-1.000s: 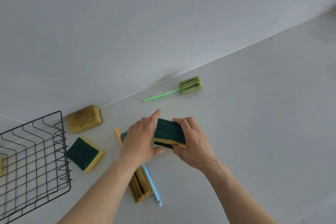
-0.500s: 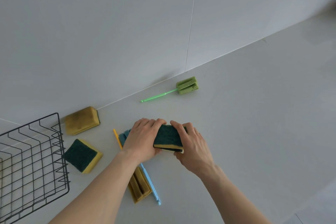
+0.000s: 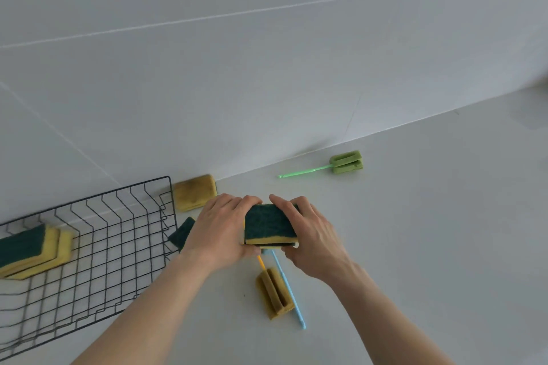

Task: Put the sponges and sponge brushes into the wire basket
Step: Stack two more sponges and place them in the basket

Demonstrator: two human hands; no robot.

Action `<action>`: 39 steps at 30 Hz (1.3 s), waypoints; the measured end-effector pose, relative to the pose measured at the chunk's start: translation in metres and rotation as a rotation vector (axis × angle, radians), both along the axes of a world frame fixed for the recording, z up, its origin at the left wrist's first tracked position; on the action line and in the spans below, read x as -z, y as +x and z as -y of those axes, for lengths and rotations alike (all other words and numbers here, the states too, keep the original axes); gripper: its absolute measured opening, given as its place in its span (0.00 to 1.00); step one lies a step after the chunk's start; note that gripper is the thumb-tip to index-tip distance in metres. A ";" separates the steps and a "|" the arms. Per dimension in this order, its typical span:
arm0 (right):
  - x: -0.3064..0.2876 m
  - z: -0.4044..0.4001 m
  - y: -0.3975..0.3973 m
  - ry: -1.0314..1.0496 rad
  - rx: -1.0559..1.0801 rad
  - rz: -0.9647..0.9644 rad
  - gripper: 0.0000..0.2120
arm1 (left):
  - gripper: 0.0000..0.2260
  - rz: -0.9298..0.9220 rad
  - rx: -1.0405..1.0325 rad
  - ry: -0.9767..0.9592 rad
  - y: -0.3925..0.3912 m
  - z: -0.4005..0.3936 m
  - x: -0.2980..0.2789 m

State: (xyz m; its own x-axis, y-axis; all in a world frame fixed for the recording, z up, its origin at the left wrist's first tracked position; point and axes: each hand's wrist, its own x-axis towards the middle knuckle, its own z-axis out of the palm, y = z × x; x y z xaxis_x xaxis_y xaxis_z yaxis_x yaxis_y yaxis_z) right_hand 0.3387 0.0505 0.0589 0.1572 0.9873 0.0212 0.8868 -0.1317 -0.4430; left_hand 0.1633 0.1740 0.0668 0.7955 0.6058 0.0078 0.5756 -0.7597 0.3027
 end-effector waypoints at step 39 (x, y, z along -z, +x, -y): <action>0.073 -0.246 -0.320 -0.092 -0.311 0.043 0.49 | 0.47 -0.056 -0.541 0.097 -0.354 -0.145 0.081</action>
State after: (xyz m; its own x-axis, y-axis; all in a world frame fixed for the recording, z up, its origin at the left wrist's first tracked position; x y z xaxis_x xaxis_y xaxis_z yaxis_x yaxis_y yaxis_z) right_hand 0.0186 0.2970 -0.0143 -0.1515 0.9860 -0.0700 0.9085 0.1110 -0.4029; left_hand -0.1905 0.3189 -0.0142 0.3717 0.9270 0.0507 0.9049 -0.3740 0.2034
